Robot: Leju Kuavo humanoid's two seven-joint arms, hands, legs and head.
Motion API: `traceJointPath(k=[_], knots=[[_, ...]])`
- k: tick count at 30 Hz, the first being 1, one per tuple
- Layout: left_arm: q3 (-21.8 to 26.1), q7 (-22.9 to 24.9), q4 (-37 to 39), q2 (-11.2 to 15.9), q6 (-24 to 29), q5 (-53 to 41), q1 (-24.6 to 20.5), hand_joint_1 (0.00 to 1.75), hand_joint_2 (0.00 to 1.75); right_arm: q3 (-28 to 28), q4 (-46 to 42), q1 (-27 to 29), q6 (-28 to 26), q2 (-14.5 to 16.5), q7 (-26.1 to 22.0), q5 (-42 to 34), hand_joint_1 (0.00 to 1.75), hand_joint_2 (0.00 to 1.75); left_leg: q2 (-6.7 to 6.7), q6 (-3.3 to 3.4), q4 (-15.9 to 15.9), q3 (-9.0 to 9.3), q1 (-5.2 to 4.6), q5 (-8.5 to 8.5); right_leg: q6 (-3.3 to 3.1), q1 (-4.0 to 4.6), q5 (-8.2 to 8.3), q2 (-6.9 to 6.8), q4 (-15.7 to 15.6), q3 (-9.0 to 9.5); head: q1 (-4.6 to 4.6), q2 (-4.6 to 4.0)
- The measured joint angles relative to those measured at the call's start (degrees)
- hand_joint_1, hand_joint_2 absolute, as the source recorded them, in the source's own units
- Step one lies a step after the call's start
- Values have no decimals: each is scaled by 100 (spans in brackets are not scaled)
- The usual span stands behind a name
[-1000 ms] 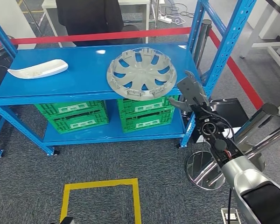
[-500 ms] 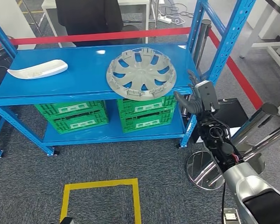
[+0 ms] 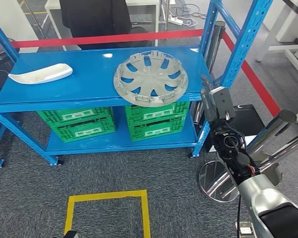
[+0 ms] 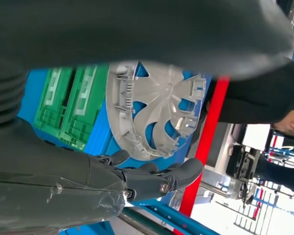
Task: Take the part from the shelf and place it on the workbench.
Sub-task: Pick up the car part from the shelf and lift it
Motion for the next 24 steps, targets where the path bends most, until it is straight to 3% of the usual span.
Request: traceJointPath(k=[6, 8, 10, 11, 12, 13, 15, 17, 21, 22, 24], knots=[[-22, -21, 0, 28, 16, 15, 11, 0, 0, -2, -80, 6, -56, -9, -7, -34, 0, 0, 10, 110, -47, 42, 10, -21, 69, -24, -43, -8, 0, 24, 11, 1], [-41, -21, 0, 28, 18, 23, 18, 0, 0, -3, -109, 9, -78, -22, -7, -37, 0, 0, 31, 154, -147, 122, 37, 3, 62, -11, -303, -19, 463, -179, 31, 0], [-56, -21, 0, 25, 18, 30, 20, 0, 0, -3, -116, 31, -84, -32, -4, -39, 0, 0, 44, 174, -162, 145, 22, -2, 44, 19, -685, -21, 1343, -621, 39, 0], [-59, -21, 0, 25, 18, 31, 22, 0, 0, -4, -119, 55, -85, -37, -2, -40, 0, 0, 42, 177, -161, 148, 16, -8, 38, 27, -783, -21, 1685, -811, 39, 1], [-60, -21, 0, 24, 18, 31, 30, 0, 0, -4, -120, 77, -85, -41, 0, -40, 0, 0, 21, 173, -156, 152, 14, -14, 31, 30, -756, -21, 1801, -899, 39, 1], [-62, -20, 0, 23, 18, 32, 39, 0, 0, -3, -124, 92, -86, -43, 1, -39, 0, 0, -7, 159, -146, 158, 18, -23, 23, 28, -609, -18, 1660, -862, 39, 1], [-66, -19, 0, 17, 20, 33, 50, 0, 0, -2, -138, 100, -92, -44, 2, -31, 0, 0, -81, 104, -100, 164, 34, -52, 8, 12, -162, 63, 842, -513, 40, 1], [-68, -19, 0, 17, 27, 38, 40, 0, 0, -1, -149, 102, -100, -45, 3, -18, 0, 0, -138, 18, -49, 136, 30, -66, -30, 24, 61, 156, 267, -253, 40, 1], [-72, -19, 0, 21, 35, 52, 49, 0, 0, 2, -165, 126, -101, -43, -8, -8, 0, 0, -180, -120, -27, 80, 38, -51, -196, 65, 82, 62, 220, -248, 25, 1], [-73, -19, 0, 22, 36, 52, 51, 0, 0, 1, -173, 123, -100, -42, -14, -11, 0, 0, -136, -132, 107, 18, 38, -136, -239, 65, 91, 25, 212, -242, 18, 1], [-73, -19, 0, 25, 45, 53, 50, 0, 0, -7, -185, 122, -96, -41, -28, -27, 0, 0, -37, -133, 818, -310, 24, -499, -305, 90, 101, -29, 202, -241, 5, 1]])
